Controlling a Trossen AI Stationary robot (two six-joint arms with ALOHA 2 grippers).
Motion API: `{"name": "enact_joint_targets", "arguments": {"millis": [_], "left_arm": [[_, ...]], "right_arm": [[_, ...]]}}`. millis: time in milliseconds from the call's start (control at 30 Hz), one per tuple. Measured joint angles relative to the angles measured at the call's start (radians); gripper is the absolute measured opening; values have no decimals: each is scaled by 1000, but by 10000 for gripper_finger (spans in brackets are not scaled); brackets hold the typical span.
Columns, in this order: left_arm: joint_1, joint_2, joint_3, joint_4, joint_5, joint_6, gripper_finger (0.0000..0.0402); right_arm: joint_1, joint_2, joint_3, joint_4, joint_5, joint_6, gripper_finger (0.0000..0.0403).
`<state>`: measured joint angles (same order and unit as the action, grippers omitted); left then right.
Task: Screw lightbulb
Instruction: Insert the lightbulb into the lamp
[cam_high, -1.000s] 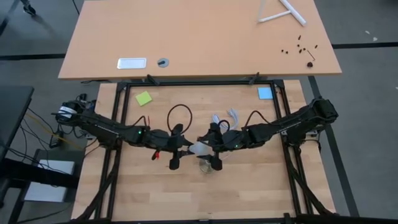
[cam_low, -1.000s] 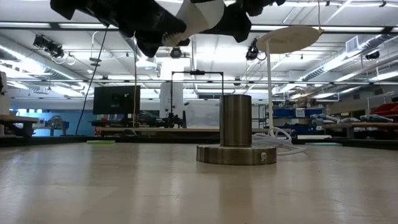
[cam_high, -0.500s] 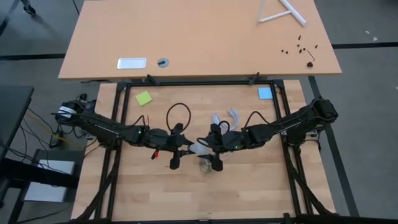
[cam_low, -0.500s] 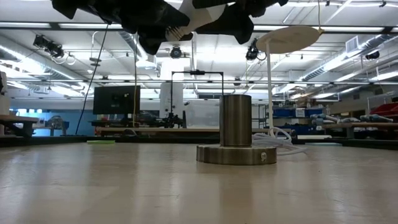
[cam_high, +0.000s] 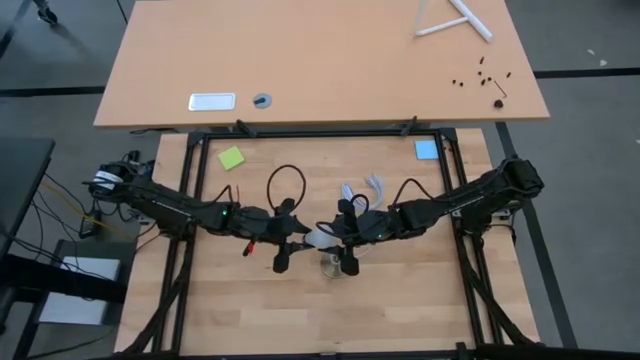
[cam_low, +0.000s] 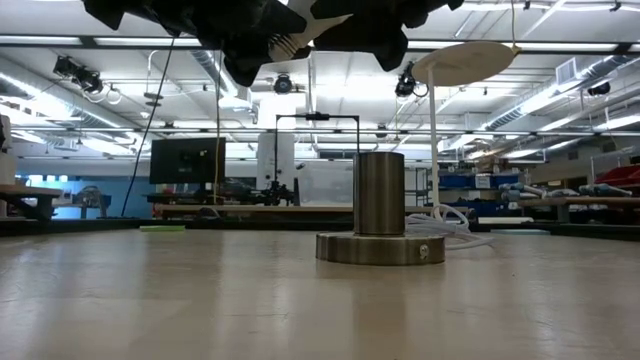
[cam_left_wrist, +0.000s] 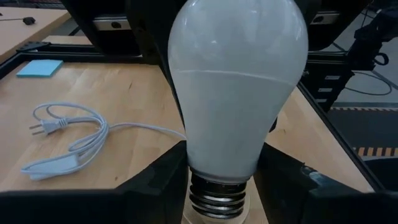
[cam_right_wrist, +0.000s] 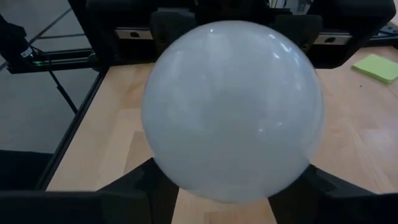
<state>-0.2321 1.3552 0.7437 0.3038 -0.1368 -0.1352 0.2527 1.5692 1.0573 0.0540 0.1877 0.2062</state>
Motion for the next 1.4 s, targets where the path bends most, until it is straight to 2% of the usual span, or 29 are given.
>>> {"name": "enact_joint_targets", "arguments": {"millis": [367,800,967,1400], "left_arm": [[0,0,0,2,0,-1,175],[0,-2,0,-3,0,-8,178],[0,-2,0,-18,7,-9,200],[-6,-28,0,-44,12,-22,291]], "right_arm": [[2,-3,29,-32,0,-23,213],[7,-4,141,-236,1,-66,213],[7,-4,156,-254,0,-75,213],[8,-65,156,-293,13,-79,213]]}}
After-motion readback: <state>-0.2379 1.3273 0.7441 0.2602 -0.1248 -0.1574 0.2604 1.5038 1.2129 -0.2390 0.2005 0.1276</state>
